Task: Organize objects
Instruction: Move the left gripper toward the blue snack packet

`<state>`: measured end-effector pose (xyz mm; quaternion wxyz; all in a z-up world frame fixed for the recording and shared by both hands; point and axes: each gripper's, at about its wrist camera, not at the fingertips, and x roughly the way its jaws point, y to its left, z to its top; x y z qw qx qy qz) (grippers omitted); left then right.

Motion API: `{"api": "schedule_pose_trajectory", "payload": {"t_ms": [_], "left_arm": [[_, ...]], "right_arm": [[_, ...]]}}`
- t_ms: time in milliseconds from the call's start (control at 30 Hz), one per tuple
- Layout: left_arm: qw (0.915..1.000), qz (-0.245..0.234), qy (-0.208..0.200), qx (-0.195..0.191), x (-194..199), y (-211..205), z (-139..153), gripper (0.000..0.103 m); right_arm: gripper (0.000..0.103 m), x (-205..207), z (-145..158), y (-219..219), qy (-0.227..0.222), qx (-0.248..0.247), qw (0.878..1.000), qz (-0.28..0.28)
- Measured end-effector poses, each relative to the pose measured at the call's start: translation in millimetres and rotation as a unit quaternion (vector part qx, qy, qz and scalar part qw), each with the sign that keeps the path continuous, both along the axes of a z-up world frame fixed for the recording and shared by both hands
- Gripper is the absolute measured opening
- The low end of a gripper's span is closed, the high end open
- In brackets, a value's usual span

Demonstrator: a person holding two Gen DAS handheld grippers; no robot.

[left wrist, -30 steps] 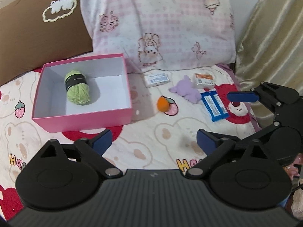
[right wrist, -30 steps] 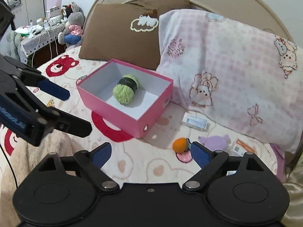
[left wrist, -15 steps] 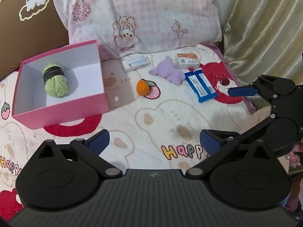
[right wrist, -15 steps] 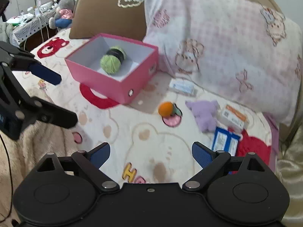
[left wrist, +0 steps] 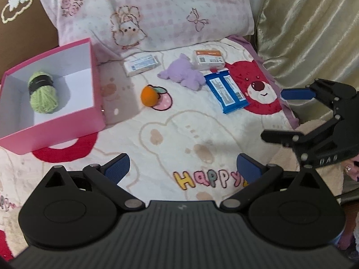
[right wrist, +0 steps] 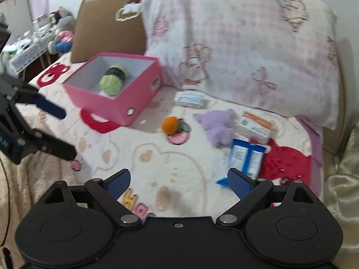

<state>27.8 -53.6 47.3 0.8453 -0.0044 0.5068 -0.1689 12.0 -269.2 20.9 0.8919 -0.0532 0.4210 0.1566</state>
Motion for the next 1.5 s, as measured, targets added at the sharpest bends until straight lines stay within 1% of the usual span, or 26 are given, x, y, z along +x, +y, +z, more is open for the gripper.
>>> {"api": "schedule_pose_trajectory", "payload": {"t_ms": [100, 267, 333, 400, 433, 533, 633, 700, 767, 833, 900, 967, 1033, 1100, 1200, 1267, 1333, 1367, 1467, 1500], "left_arm": [[0.9999, 0.004, -0.005, -0.008, 10, -10, -11, 0.103], [0.9996, 0.021, 0.005, -0.017, 31, -22, -35, 0.103], [0.9990, 0.032, 0.011, -0.028, 39, -25, -47, 0.103], [0.9979, 0.041, 0.015, -0.048, 45, -28, -58, 0.103], [0.9973, 0.047, 0.015, -0.055, 48, -30, -62, 0.103], [0.9964, 0.057, 0.001, -0.063, 54, -39, -72, 0.103], [0.9958, 0.061, -0.021, -0.065, 62, -51, -80, 0.103], [0.9951, 0.059, -0.039, -0.070, 69, -60, -85, 0.103], [0.9938, 0.056, -0.053, -0.080, 76, -68, -91, 0.103], [0.9928, 0.058, -0.061, -0.086, 86, -75, -100, 0.103], [0.9922, 0.061, -0.062, -0.089, 95, -81, -110, 0.103], [0.9908, 0.069, -0.065, -0.096, 103, -85, -121, 0.101], [0.9888, 0.081, -0.066, -0.107, 108, -89, -132, 0.101], [0.9875, 0.085, -0.061, -0.117, 114, -93, -142, 0.099], [0.9878, 0.079, -0.074, -0.112, 116, -101, -151, 0.099], [0.9873, 0.074, -0.077, -0.118, 117, -106, -157, 0.099], [0.9864, 0.070, -0.070, -0.131, 119, -109, -165, 0.095], [0.9863, 0.067, -0.067, -0.135, 121, -112, -168, 0.090], [0.9857, 0.066, -0.063, -0.142, 124, -117, -179, 0.086], [0.9849, 0.069, -0.056, -0.148, 125, -117, -182, 0.083]], "right_arm": [[0.095, 10, -5, -20, 0.023, 0.017, 0.999, -0.028], [0.095, 26, -16, -49, 0.043, 0.053, 0.995, -0.078], [0.095, 34, -19, -63, 0.053, 0.088, 0.990, -0.100], [0.095, 41, -22, -78, 0.071, 0.130, 0.981, -0.122], [0.095, 45, -23, -83, 0.075, 0.144, 0.978, -0.130], [0.095, 56, -30, -96, 0.080, 0.166, 0.970, -0.159], [0.095, 68, -40, -108, 0.090, 0.183, 0.962, -0.185], [0.095, 77, -46, -113, 0.092, 0.180, 0.957, -0.207], [0.095, 84, -49, -110, 0.081, 0.147, 0.959, -0.229], [0.095, 90, -50, -107, 0.074, 0.126, 0.963, -0.227], [0.095, 95, -51, -107, 0.071, 0.123, 0.965, -0.222], [0.095, 101, -55, -110, 0.075, 0.139, 0.962, -0.221], [0.095, 106, -60, -112, 0.076, 0.151, 0.958, -0.233], [0.095, 110, -69, -112, 0.078, 0.147, 0.954, -0.250], [0.093, 112, -85, -107, 0.085, 0.142, 0.953, -0.252], [0.093, 113, -94, -109, 0.090, 0.153, 0.950, -0.256], [0.092, 117, -102, -113, 0.096, 0.164, 0.947, -0.258], [0.092, 119, -107, -115, 0.103, 0.171, 0.945, -0.259], [0.089, 123, -116, -122, 0.126, 0.205, 0.935, -0.260], [0.085, 123, -117, -124, 0.131, 0.217, 0.931, -0.262]]}}
